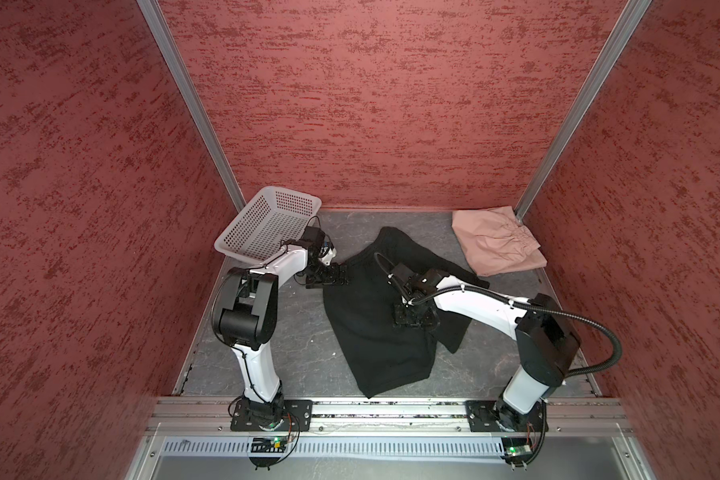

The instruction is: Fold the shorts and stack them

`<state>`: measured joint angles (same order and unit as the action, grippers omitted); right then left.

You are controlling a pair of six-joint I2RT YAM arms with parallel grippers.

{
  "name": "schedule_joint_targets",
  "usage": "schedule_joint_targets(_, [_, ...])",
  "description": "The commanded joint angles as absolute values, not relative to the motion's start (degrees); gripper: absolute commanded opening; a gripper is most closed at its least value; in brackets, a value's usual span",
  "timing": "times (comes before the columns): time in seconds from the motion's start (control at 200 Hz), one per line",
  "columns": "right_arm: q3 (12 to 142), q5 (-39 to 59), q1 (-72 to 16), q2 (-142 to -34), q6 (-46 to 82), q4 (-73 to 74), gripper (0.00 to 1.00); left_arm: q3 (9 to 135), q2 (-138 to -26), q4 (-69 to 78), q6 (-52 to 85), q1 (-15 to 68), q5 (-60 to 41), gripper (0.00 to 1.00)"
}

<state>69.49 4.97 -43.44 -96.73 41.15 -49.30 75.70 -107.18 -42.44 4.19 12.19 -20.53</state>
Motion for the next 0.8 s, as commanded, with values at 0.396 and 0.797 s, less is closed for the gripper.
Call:
schedule_joint_targets(0.396, [52.94, 1.87, -20.70, -87.70, 36.89, -21.80, 0.57, 100.22, -120.39, -50.53, -2.75, 16.00, -10.70, 0.99])
schedule_joint_targets(0.797, [46.98, 8.25, -16.26, -90.09, 37.01, -10.74, 0.61, 102.08, -120.81, -50.67, 1.38, 8.12, -15.20, 0.99])
